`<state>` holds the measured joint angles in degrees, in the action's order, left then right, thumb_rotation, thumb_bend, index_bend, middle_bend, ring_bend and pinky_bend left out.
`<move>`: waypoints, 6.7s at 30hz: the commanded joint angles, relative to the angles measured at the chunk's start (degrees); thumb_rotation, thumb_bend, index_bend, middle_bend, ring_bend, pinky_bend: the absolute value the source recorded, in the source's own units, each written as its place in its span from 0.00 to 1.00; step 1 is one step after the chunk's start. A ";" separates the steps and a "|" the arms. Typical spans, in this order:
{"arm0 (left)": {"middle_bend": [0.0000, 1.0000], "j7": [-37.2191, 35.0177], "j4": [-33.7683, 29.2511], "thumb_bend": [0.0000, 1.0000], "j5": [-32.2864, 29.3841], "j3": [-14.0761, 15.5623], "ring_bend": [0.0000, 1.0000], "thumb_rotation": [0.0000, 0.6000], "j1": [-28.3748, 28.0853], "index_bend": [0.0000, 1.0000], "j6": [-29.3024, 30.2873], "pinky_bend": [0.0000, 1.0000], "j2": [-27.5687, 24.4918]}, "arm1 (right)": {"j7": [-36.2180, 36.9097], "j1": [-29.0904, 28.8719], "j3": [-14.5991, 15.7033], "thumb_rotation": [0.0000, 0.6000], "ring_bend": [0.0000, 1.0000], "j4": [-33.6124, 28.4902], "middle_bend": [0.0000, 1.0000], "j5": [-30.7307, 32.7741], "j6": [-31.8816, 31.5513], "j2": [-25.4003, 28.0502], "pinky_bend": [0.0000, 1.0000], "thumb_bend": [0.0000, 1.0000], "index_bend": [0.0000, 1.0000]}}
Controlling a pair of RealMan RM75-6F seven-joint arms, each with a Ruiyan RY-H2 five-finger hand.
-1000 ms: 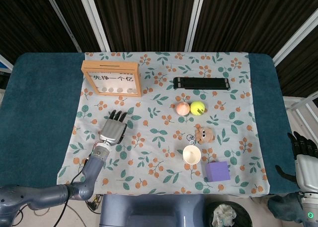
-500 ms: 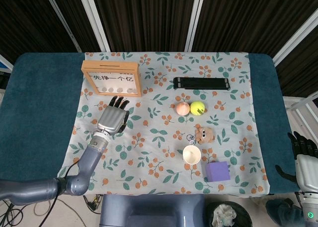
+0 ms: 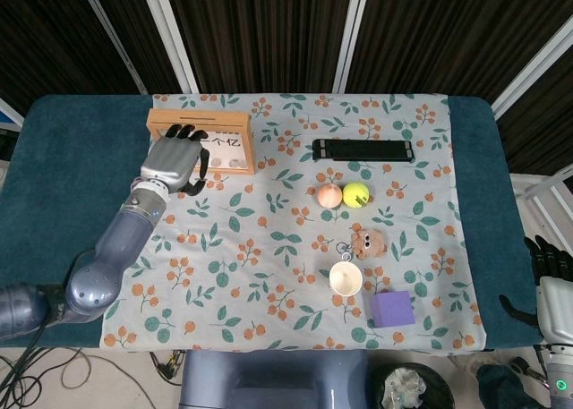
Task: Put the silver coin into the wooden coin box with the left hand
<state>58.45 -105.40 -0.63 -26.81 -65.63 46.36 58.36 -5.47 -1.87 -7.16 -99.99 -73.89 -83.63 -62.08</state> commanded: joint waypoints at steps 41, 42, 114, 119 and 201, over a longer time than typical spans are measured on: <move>0.12 -16.48 50.91 0.61 2.50 26.52 0.00 1.00 -19.80 0.68 -29.75 0.00 13.34 | -2.24 0.05 -1.15 1.00 0.00 -1.06 0.00 3.28 -0.41 -0.76 0.00 0.26 0.04; 0.12 -16.94 51.36 0.61 2.86 26.92 0.00 1.00 -19.91 0.68 -29.71 0.00 13.67 | -2.23 0.04 -1.17 1.00 0.00 -1.06 0.00 3.29 -0.42 -0.75 0.00 0.26 0.04; 0.11 -46.53 61.44 0.59 16.12 44.20 0.00 1.00 -25.97 0.64 -34.85 0.00 22.08 | -1.94 0.05 -0.98 1.00 0.00 -1.51 0.00 3.37 -0.14 -0.41 0.00 0.26 0.04; 0.11 -47.82 61.59 0.59 16.82 44.78 0.00 1.00 -26.20 0.61 -35.06 0.00 22.15 | -1.90 0.06 -0.97 1.00 0.00 -1.60 0.00 3.47 -0.05 -0.32 0.00 0.26 0.04; 0.05 -54.85 57.77 0.39 20.58 48.20 0.00 1.00 -28.63 0.43 -29.43 0.00 19.68 | -2.39 -0.42 -1.10 1.00 0.00 -2.21 0.00 4.48 0.61 -0.07 0.00 0.26 0.04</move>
<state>3.85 -46.23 19.78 22.24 -94.15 15.48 79.29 -7.85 -2.29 -8.26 -102.20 -69.41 -83.02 -62.15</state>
